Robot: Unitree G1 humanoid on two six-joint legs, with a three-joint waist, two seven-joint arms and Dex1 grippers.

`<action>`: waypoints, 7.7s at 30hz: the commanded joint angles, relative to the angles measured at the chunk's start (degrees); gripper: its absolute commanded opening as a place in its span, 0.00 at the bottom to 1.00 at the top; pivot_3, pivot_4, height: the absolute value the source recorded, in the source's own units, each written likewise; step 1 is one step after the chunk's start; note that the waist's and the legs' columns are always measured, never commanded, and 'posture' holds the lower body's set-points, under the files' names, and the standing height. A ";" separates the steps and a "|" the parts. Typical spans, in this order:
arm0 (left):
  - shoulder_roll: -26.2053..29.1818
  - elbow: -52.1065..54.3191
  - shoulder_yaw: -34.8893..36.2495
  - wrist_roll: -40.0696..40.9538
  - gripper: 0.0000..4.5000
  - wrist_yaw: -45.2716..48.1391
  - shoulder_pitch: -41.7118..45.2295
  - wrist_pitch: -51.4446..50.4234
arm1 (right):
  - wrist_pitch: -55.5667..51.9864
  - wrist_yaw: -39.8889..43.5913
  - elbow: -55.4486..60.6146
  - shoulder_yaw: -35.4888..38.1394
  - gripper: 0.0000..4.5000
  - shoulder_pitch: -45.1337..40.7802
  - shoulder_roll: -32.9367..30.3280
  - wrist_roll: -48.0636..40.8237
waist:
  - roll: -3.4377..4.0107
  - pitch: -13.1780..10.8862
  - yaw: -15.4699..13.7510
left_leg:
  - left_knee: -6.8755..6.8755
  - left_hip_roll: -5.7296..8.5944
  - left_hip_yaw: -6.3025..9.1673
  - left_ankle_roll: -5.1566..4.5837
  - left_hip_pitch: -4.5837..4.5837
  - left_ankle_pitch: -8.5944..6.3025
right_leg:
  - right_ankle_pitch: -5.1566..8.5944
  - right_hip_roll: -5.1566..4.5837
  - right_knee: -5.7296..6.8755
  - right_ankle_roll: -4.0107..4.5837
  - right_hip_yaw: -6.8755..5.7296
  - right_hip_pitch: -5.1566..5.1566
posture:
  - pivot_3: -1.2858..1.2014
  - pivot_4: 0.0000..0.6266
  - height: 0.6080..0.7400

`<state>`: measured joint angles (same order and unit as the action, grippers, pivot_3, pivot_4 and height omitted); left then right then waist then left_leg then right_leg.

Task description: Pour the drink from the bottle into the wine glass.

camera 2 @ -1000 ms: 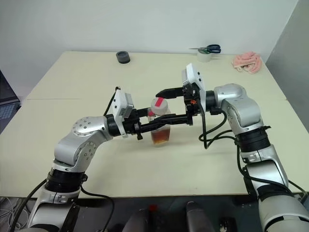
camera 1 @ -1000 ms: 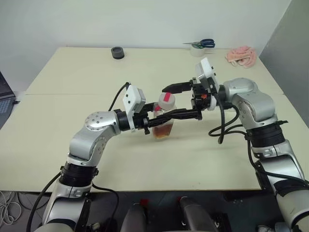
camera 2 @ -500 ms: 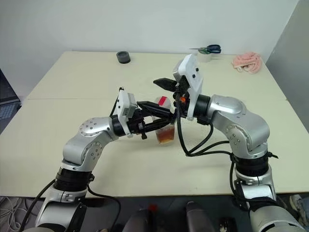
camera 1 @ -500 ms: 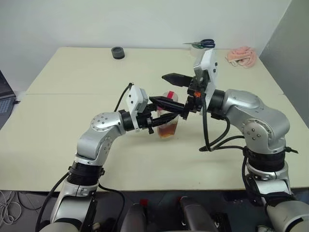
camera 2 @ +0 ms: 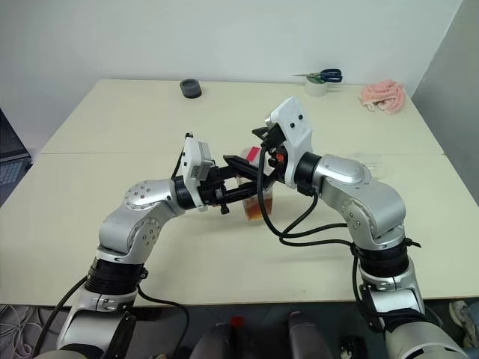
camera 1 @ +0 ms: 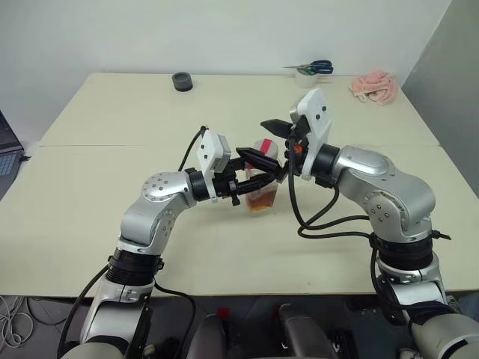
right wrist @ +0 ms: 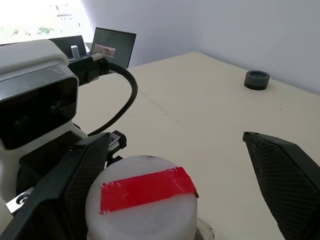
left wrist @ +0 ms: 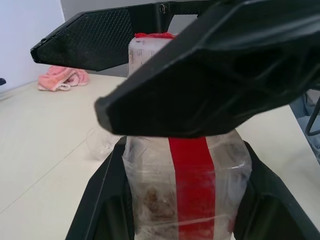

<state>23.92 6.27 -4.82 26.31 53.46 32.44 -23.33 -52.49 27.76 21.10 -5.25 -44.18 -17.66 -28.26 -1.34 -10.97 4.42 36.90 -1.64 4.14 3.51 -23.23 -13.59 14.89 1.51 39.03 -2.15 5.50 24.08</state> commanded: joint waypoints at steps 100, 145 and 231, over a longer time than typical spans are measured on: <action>1.63 1.37 0.46 0.48 0.41 -0.40 0.28 1.73 | 6.23 7.90 -6.26 14.50 0.38 8.08 -17.53 -3.68 | -0.03 0.02 -1.57 | 0.06 0.00 -0.01 -0.01 -0.03 0.00 | 0.01 0.03 -0.04 -0.01 0.00 -0.03 | 0.52 0.24 1.00; 2.65 -21.32 19.35 -12.78 0.41 -32.44 4.67 13.55 | 9.57 3.89 -4.51 -12.31 1.00 4.40 -3.05 8.11 | -0.02 0.03 -1.08 | 0.06 0.03 0.00 0.00 -0.08 0.00 | -0.16 -0.07 -0.04 0.22 -0.01 0.02 | 0.52 0.24 1.00; 1.25 12.49 3.41 -3.74 0.99 -17.10 -16.69 0.32 | 14.11 -32.44 -38.02 43.87 1.00 2.38 20.50 -22.78 | 0.07 0.08 0.37 | -0.16 -0.07 -0.19 0.00 0.17 0.01 | -0.03 0.10 -0.01 0.00 0.19 -0.04 | 0.52 0.24 1.00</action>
<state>25.27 16.07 -2.74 22.85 36.87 15.88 -24.34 -40.82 -5.03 -15.96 37.78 -39.83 3.25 -49.09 -1.27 -10.88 4.79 36.74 -1.71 3.95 3.50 -23.05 -13.58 14.86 1.60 39.02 -2.15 5.69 24.03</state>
